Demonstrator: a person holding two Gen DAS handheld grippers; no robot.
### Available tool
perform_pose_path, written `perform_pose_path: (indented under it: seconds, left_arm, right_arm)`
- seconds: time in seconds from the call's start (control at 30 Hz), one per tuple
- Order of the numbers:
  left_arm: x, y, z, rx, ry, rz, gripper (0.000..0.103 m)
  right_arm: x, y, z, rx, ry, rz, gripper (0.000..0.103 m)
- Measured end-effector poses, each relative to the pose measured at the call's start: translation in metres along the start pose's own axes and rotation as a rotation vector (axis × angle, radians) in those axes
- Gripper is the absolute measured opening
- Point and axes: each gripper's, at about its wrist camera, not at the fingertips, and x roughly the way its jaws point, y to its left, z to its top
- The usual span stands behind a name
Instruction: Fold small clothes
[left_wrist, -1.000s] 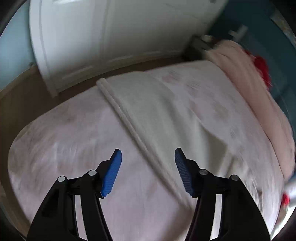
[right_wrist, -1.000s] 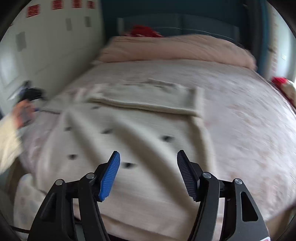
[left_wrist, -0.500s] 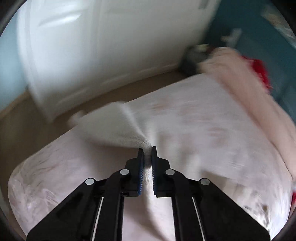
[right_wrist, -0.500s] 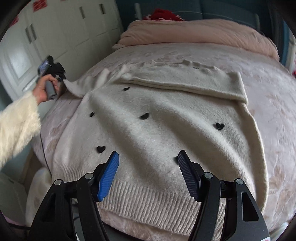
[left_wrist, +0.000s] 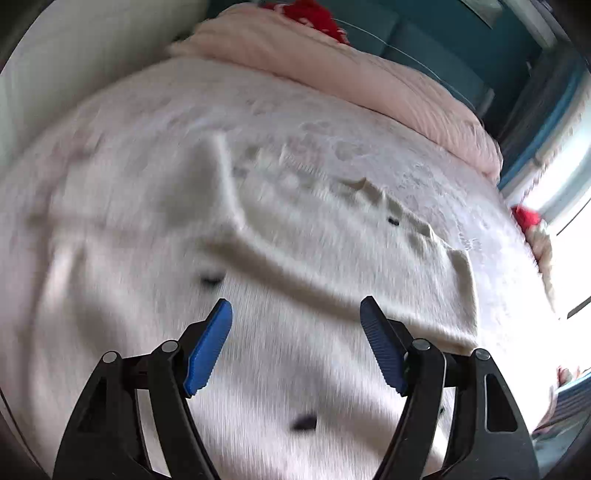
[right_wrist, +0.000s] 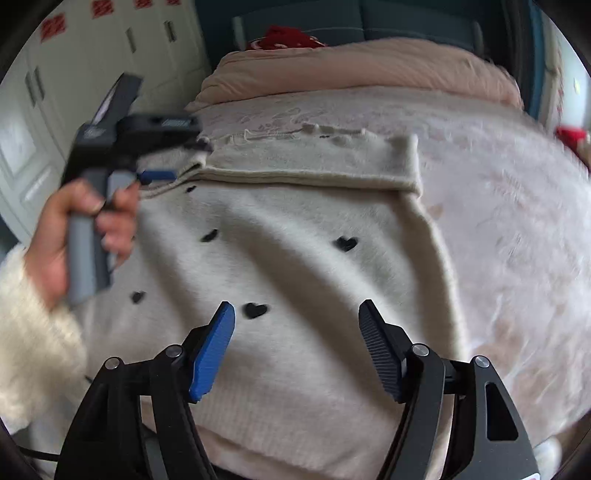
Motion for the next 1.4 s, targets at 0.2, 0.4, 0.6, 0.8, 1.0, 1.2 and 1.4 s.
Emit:
perform_pose_path:
  seconds: [0.2, 0.4, 0.6, 0.8, 1.0, 1.2, 1.4]
  left_arm:
    - [-0.044, 0.093, -0.033, -0.165, -0.084, 0.235, 0.075]
    - [-0.055, 0.175, -0.059, -0.283, -0.088, 0.439, 0.075]
    - [-0.060, 0.193, -0.067, -0.241, -0.146, 0.428, 0.079]
    - [-0.059, 0.191, -0.065, -0.241, -0.167, 0.380, 0.084]
    - [-0.064, 0.197, -0.063, -0.265, -0.181, 0.339, 0.084]
    - [-0.066, 0.190, -0.038, -0.277, -0.163, 0.279, 0.084]
    - [-0.032, 0.132, 0.015, -0.238, -0.060, 0.085, 0.084]
  right_arm:
    - [0.022, 0.052, 0.056, -0.325, -0.102, 0.031, 0.068]
    - [0.087, 0.162, 0.141, -0.554, -0.180, 0.190, 0.064]
    - [0.195, 0.236, 0.193, -0.528, 0.015, 0.316, 0.051]
    - [0.258, 0.281, 0.187, -0.588, 0.127, 0.284, 0.026]
    - [0.226, 0.216, 0.218, -0.226, 0.017, 0.329, 0.006]
    - [0.131, 0.008, 0.194, 0.348, -0.174, 0.212, 0.006]
    - [0.156, -0.107, 0.133, 0.479, -0.034, 0.047, 0.010]
